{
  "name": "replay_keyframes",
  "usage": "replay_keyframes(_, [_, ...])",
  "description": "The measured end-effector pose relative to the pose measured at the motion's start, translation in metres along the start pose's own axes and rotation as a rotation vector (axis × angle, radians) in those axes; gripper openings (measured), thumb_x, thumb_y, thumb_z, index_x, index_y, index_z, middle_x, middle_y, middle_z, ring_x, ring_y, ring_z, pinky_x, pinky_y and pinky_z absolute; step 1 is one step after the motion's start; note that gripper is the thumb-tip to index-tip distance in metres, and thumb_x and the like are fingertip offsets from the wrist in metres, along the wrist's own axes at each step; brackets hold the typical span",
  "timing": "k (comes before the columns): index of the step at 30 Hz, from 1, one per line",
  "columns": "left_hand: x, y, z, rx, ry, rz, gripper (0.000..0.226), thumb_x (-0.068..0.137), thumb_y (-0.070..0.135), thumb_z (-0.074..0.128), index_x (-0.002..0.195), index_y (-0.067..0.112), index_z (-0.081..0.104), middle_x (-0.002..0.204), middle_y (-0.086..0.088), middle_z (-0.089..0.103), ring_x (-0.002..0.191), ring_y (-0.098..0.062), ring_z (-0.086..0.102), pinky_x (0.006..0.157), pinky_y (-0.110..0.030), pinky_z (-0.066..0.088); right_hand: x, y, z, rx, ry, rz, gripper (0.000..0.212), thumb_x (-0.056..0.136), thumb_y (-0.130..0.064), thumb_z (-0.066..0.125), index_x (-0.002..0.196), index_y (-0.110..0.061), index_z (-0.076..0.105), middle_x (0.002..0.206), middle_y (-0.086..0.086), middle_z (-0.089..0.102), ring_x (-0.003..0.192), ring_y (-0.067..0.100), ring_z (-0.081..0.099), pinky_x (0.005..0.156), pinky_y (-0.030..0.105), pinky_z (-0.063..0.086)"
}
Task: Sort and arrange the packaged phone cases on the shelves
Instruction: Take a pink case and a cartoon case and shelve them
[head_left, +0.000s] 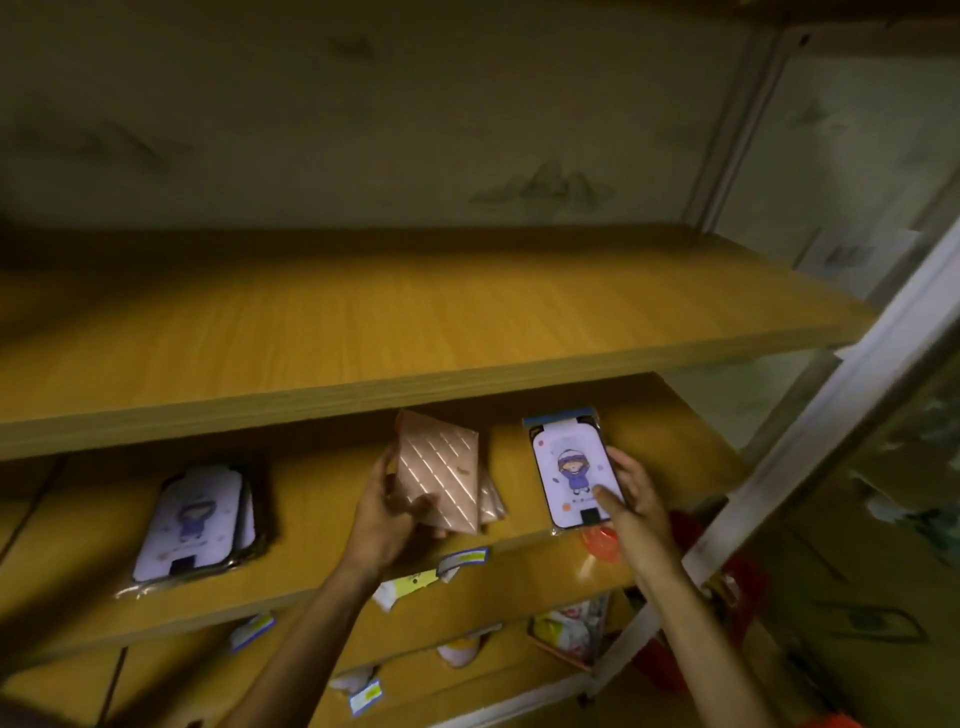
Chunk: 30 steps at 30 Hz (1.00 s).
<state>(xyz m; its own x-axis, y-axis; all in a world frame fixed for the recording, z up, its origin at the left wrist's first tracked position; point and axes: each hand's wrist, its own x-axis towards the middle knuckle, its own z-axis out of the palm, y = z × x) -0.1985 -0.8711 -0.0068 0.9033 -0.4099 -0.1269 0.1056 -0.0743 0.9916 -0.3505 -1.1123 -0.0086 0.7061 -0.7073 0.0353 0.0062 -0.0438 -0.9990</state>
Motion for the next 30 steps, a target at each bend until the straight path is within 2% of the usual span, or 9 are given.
replay_keyframes(1, [0.0, -0.002, 0.005, 0.016, 0.023, -0.01, 0.083, 0.081, 0.005, 0.072, 0.147, 0.028, 0.026, 0.127, -0.003, 0.051, 0.106, -0.019, 0.059, 0.084, -0.035, 0.054, 0.008, 0.001, -0.003, 0.007, -0.029, 0.01, 0.046, 0.087, -0.001, 0.064, 0.121, -0.032, 0.056, 0.113, -0.003, 0.069, 0.097, 0.012, 0.069, 0.066, 0.025, 0.058])
replay_keyframes(3, [-0.001, -0.006, 0.013, 0.001, 0.059, -0.034, 0.084, 0.081, 0.005, 0.072, 0.147, 0.028, 0.026, 0.119, -0.001, 0.054, 0.084, -0.011, 0.07, 0.07, -0.031, 0.059, 0.021, 0.002, -0.009, 0.02, -0.073, 0.025, 0.047, 0.087, -0.001, 0.063, 0.119, -0.035, 0.056, 0.114, -0.003, 0.068, 0.099, 0.013, 0.069, 0.067, 0.026, 0.058])
replay_keyframes(4, [-0.002, -0.007, 0.017, 0.017, 0.077, -0.042, 0.084, 0.081, 0.006, 0.072, 0.148, 0.027, 0.027, 0.117, -0.004, 0.056, 0.083, -0.013, 0.071, 0.07, -0.035, 0.06, 0.026, 0.003, -0.012, 0.025, -0.09, 0.032, 0.048, 0.087, 0.0, 0.063, 0.117, -0.037, 0.056, 0.115, -0.004, 0.068, 0.1, 0.013, 0.068, 0.068, 0.026, 0.058])
replay_keyframes(7, [-0.003, -0.008, 0.021, 0.242, 0.125, -0.003, 0.083, 0.078, 0.011, 0.077, 0.146, 0.019, 0.031, 0.125, -0.012, 0.058, 0.107, -0.03, 0.063, 0.09, -0.05, 0.054, 0.035, 0.005, -0.019, 0.034, -0.139, 0.038, 0.048, 0.087, -0.001, 0.063, 0.117, -0.039, 0.056, 0.117, -0.003, 0.067, 0.103, 0.015, 0.067, 0.071, 0.03, 0.059])
replay_keyframes(10, [-0.009, -0.004, 0.022, 0.526, 0.161, 0.088, 0.073, 0.08, 0.017, 0.076, 0.142, 0.013, 0.038, 0.131, -0.014, 0.054, 0.108, -0.03, 0.06, 0.088, -0.048, 0.055, 0.041, 0.006, -0.025, 0.026, -0.179, 0.043, 0.048, 0.087, -0.003, 0.064, 0.119, -0.038, 0.054, 0.122, 0.0, 0.064, 0.106, 0.017, 0.065, 0.074, 0.033, 0.058])
replay_keyframes(14, [-0.022, 0.004, 0.017, 0.809, 0.281, 0.193, 0.073, 0.08, 0.028, 0.074, 0.142, 0.012, 0.039, 0.132, -0.013, 0.051, 0.115, -0.032, 0.051, 0.091, -0.044, 0.049, 0.044, 0.007, -0.025, 0.025, -0.232, 0.052, 0.049, 0.088, -0.005, 0.063, 0.126, -0.033, 0.052, 0.123, 0.0, 0.063, 0.1, 0.008, 0.067, 0.064, 0.022, 0.056])
replay_keyframes(23, [-0.086, 0.007, -0.034, 0.801, 0.337, 0.191, 0.075, 0.078, 0.03, 0.076, 0.142, 0.017, 0.039, 0.13, -0.007, 0.055, 0.115, -0.025, 0.054, 0.09, -0.038, 0.05, 0.026, -0.001, 0.037, 0.022, -0.398, 0.051, 0.048, 0.088, -0.004, 0.062, 0.125, -0.033, 0.051, 0.122, -0.003, 0.06, 0.104, 0.011, 0.062, 0.064, 0.022, 0.058])
replay_keyframes(26, [-0.11, 0.007, -0.064, 0.775, 0.384, 0.173, 0.072, 0.078, 0.026, 0.077, 0.14, 0.015, 0.043, 0.129, -0.009, 0.055, 0.112, -0.026, 0.055, 0.088, -0.042, 0.053, 0.011, -0.005, 0.075, 0.016, -0.461, 0.039, 0.046, 0.089, -0.005, 0.062, 0.12, -0.037, 0.051, 0.119, -0.006, 0.061, 0.104, 0.009, 0.062, 0.065, 0.023, 0.058])
replay_keyframes(30, [-0.135, 0.007, -0.12, 0.806, 0.439, 0.158, 0.072, 0.076, 0.026, 0.079, 0.138, 0.012, 0.045, 0.134, -0.012, 0.053, 0.119, -0.029, 0.053, 0.096, -0.044, 0.048, -0.016, -0.009, 0.136, 0.033, -0.524, 0.056, 0.045, 0.09, -0.006, 0.061, 0.117, -0.04, 0.051, 0.115, -0.009, 0.062, 0.099, 0.009, 0.065, 0.063, 0.026, 0.058])
